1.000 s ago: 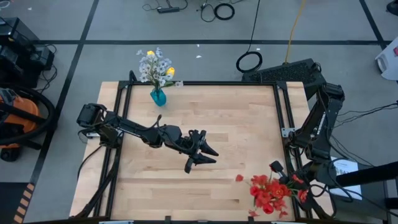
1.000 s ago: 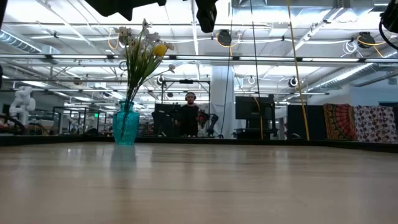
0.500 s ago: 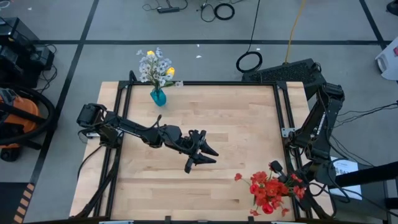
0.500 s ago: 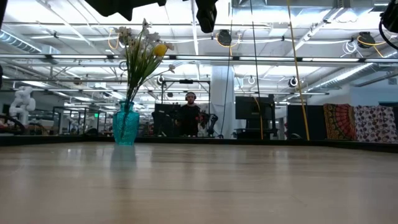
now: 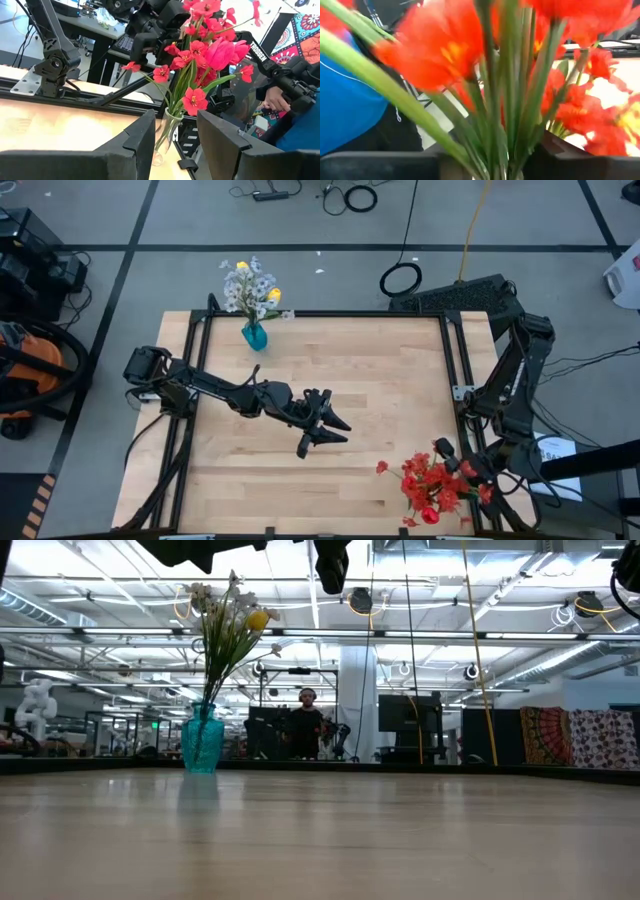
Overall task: Sort flowers into vase by color
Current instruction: Put the orange flowers into the transparent vase
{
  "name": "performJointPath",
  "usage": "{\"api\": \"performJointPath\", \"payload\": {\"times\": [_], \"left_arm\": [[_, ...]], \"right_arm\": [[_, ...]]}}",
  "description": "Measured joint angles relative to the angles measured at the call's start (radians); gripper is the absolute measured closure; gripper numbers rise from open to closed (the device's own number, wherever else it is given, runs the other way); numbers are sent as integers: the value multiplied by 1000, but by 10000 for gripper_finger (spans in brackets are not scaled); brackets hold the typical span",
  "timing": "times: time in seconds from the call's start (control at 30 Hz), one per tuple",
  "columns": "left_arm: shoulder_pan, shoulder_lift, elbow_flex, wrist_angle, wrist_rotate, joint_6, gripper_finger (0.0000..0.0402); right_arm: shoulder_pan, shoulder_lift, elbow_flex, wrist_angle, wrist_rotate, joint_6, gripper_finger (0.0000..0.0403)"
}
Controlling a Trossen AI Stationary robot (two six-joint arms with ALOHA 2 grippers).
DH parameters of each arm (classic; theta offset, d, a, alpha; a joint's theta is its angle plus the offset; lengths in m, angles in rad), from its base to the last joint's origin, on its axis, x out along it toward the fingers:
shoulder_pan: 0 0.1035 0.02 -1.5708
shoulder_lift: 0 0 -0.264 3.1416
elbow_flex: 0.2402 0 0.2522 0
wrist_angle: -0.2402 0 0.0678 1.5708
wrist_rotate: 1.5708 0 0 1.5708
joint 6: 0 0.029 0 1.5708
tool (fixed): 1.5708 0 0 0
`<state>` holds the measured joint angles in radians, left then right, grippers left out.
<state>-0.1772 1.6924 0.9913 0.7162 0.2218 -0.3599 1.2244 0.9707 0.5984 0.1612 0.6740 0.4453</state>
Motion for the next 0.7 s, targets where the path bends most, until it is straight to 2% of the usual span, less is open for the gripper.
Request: {"api": "performJointPath", "payload": {"times": [0.1,0.23,0.33,0.6,0.7], "left_arm": [[0,0,0,0,0,0,252],[0,0,0,-1,0,0,252],[0,0,0,-5,0,0,252],[0,0,0,-34,1,-1,252],[0,0,0,-57,1,-2,252]], "right_arm": [[-13,0,53,-123,-5,39,275],[-39,0,133,-349,-71,162,269],[-56,1,180,-456,-128,235,268],[-80,48,267,-580,-317,354,268],[-80,67,289,-622,-341,380,268]]}}
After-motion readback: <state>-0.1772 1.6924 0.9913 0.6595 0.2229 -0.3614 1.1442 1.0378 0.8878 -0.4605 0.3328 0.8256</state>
